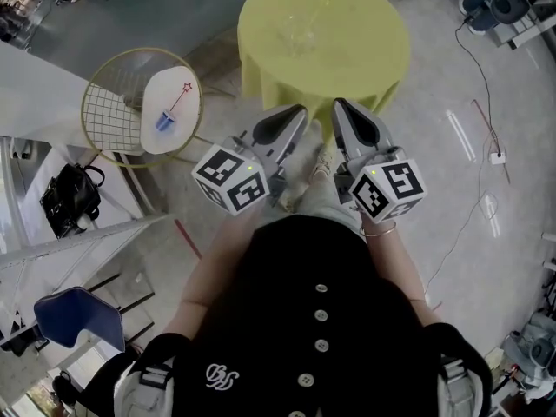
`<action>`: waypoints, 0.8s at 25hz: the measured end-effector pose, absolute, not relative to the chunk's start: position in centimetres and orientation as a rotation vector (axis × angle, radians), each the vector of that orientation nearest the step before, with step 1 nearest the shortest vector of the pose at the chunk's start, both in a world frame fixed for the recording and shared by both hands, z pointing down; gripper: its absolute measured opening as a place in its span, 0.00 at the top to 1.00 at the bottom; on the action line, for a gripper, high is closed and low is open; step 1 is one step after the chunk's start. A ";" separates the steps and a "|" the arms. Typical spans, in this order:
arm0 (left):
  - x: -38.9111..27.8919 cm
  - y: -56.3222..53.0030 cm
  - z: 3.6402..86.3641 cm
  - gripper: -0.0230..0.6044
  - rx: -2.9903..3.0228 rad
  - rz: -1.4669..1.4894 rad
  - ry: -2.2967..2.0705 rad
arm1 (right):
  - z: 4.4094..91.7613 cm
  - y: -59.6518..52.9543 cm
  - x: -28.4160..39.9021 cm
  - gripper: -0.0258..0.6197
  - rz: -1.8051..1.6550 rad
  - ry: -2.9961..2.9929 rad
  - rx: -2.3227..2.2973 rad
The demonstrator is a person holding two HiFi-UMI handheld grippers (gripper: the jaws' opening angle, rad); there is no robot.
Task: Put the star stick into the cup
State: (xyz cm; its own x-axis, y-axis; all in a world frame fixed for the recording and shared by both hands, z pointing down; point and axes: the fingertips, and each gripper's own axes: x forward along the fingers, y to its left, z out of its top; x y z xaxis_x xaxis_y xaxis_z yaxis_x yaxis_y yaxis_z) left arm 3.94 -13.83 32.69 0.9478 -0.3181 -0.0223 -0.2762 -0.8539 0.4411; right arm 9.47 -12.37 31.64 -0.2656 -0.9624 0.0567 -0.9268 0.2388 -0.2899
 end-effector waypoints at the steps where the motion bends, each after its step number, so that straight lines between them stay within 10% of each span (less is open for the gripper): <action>1: 3.9 -13.8 32.7 0.93 2.656 -0.131 -0.429 | 31.6 -12.4 9.4 0.96 -0.400 2.370 -1.815; 20: 4.1 -13.2 33.5 0.93 2.657 -0.104 -0.423 | 32.4 -12.4 8.0 0.96 -0.399 2.425 -1.809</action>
